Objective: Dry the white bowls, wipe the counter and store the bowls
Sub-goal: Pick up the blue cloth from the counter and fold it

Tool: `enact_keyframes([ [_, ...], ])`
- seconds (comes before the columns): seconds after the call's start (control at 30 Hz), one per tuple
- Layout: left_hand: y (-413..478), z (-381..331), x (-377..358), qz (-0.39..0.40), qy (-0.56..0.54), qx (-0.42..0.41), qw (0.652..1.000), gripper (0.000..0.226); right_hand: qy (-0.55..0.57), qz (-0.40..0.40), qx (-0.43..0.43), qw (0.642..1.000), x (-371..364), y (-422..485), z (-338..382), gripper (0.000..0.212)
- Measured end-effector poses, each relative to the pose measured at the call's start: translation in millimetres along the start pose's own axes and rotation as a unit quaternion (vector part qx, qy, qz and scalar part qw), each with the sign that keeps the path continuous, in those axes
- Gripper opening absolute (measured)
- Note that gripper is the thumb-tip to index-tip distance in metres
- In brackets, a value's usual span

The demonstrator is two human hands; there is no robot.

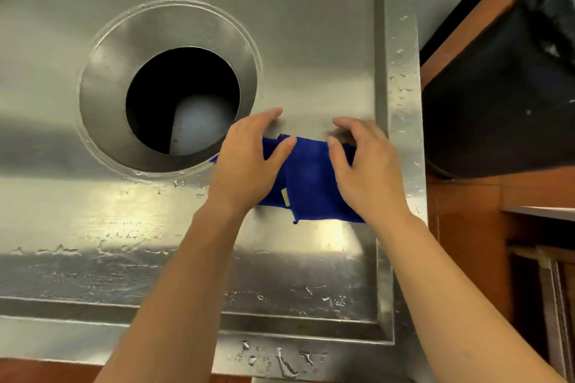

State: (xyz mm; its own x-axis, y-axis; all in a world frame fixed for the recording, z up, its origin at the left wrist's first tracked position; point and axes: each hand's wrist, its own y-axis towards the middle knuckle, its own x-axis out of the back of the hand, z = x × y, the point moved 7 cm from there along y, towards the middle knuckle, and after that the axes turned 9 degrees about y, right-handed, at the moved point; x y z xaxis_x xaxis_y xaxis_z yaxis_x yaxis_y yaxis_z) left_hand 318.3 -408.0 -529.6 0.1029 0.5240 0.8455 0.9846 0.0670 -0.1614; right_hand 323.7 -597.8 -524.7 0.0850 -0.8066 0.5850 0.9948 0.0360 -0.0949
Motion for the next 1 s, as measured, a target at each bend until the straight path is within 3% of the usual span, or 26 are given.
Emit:
enact_keyframes([
  [0.2,0,-3,-13,-0.011,0.110,-0.025,0.994,0.070,-0.175,-0.015,0.054,0.983,-11,-6,2,0.028],
  [0.47,8,-3,-13,-0.009,0.133,-0.044,0.990,0.079,-0.223,-0.032,0.063,0.972,-11,-7,-1,0.027],
  [0.7,-3,-11,5,0.002,0.098,-0.056,0.994,0.046,-0.172,-0.011,0.052,0.984,-1,-14,1,0.037],
  [0.87,-9,-17,18,0.041,0.081,-0.040,0.995,0.037,-0.125,0.013,0.049,0.991,13,-17,4,0.056],
  [1.0,-15,-29,47,0.021,0.077,-0.045,0.996,0.032,-0.132,-0.006,0.054,0.990,39,-17,20,0.072],
])
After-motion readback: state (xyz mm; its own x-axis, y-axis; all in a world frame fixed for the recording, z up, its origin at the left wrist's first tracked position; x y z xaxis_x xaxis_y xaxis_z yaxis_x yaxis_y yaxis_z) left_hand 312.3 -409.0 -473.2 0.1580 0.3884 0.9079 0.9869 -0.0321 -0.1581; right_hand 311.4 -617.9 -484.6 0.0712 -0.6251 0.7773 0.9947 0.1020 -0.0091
